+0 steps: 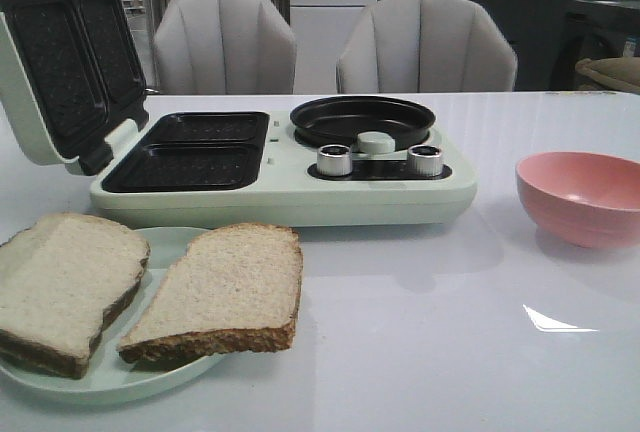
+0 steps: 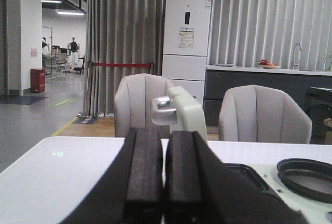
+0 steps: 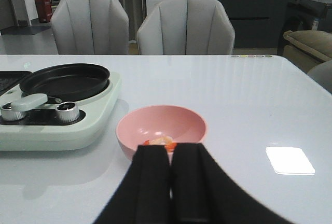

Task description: Make breakfast with bread and shrimp

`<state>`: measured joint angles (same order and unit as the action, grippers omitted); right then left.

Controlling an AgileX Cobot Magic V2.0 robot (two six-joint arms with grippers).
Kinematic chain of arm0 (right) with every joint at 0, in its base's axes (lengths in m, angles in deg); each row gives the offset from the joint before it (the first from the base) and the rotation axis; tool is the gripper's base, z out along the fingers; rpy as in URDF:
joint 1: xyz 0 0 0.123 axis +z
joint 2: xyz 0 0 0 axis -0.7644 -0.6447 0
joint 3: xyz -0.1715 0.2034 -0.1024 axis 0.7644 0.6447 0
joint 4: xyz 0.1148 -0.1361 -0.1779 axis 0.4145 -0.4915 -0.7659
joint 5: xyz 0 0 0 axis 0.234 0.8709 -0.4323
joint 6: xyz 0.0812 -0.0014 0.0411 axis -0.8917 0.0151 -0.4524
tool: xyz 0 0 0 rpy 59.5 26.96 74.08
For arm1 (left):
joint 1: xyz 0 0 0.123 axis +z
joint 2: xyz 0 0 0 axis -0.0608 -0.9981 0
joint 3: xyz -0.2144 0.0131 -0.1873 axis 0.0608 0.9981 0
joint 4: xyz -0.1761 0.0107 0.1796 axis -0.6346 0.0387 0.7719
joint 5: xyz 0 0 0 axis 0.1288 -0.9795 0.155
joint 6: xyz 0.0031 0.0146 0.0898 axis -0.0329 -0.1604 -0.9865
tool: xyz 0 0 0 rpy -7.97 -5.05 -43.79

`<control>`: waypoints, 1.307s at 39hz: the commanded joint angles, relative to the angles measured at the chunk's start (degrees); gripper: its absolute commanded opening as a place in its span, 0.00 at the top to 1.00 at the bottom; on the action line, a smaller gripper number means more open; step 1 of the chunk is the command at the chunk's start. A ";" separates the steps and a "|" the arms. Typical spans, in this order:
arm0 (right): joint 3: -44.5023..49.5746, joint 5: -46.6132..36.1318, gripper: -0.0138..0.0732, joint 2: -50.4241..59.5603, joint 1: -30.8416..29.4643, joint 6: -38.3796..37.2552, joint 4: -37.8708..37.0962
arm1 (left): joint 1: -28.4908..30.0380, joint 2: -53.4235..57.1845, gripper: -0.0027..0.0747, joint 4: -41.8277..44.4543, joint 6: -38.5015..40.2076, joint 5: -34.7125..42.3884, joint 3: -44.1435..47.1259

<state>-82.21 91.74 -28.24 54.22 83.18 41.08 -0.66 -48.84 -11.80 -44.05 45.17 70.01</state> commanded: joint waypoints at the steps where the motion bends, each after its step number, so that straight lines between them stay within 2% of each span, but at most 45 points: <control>1: -1.06 -4.94 0.67 1.23 -0.41 0.08 -0.44 | 0.09 -3.09 0.82 -0.15 0.05 -3.78 -8.35; 5: -1.06 -4.94 0.67 1.23 -0.41 0.08 -0.44 | 0.09 -7.63 0.82 -0.15 0.05 -13.74 -14.47; 9: -1.06 -4.94 0.67 1.23 -0.41 0.08 -0.44 | 0.09 -10.93 0.82 -0.15 0.05 -20.15 -18.63; 26: -1.06 -4.94 0.67 1.23 -0.41 0.08 -0.44 | 0.09 -13.88 0.80 0.08 0.05 -21.03 -19.03; 29: -1.06 -4.94 0.67 1.23 -0.41 0.08 -0.44 | 0.09 -13.88 0.74 0.18 -0.32 -21.03 -19.03; 36: -1.06 -4.94 0.67 1.23 -0.41 0.08 -0.44 | 0.09 -13.88 0.36 3.07 -0.67 -20.91 -19.03; 39: -1.06 -4.94 0.67 1.23 -0.41 0.08 -0.44 | 0.09 -13.88 0.26 4.25 -0.67 -21.02 -19.03; 47: -1.06 -4.94 0.67 1.23 -0.41 0.08 -0.44 | 0.09 -13.88 0.25 8.37 -2.75 -22.66 -19.03; 51: -1.06 -4.94 0.67 1.23 -0.41 0.08 -0.44 | -0.02 -13.88 0.25 8.67 -9.19 -25.90 -19.03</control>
<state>-82.21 91.74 -28.24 54.22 83.18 41.08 -0.66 -61.72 -3.86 -48.81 17.74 53.22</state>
